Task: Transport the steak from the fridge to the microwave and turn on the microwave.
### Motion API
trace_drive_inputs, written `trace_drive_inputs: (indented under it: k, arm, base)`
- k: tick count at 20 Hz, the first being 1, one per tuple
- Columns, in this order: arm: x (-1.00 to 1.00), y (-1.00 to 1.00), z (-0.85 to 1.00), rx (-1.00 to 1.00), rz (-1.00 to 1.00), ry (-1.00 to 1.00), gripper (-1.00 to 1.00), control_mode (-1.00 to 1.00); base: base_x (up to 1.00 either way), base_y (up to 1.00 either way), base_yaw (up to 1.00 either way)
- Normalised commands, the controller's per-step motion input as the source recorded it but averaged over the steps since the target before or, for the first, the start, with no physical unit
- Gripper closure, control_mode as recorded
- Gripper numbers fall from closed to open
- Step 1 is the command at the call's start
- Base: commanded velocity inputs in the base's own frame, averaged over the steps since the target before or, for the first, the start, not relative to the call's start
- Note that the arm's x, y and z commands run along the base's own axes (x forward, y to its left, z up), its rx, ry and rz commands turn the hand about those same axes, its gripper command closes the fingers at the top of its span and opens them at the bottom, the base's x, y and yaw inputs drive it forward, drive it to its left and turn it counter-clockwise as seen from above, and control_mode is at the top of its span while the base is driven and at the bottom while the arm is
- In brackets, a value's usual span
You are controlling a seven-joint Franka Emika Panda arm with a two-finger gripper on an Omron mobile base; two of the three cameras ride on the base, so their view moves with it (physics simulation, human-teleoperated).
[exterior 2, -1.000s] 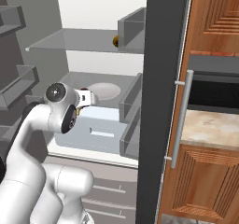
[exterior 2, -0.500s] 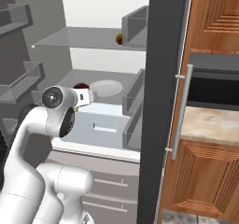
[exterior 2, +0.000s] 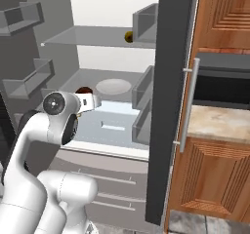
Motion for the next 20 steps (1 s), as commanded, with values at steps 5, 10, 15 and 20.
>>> trace_drive_inputs:
  k: [5, 10, 15, 20]
  arm:
    - [0.00, 0.00, 0.00, 0.00, 0.00, 0.00, 1.00, 1.00]
    - [0.00, 0.00, 0.00, 0.00, 0.00, 0.00, 1.00, 1.00]
    - [0.00, 0.00, 0.00, 0.00, 0.00, 0.00, 1.00, 1.00]
    - [0.00, 0.00, 0.00, 0.00, 0.00, 0.00, 1.00, 1.00]
  base:
    - [-0.43, 0.00, -0.02]
    - [-0.49, 0.00, -0.07]
    - [-0.40, 0.00, -0.09]
    - [-0.42, 0.00, -0.11]
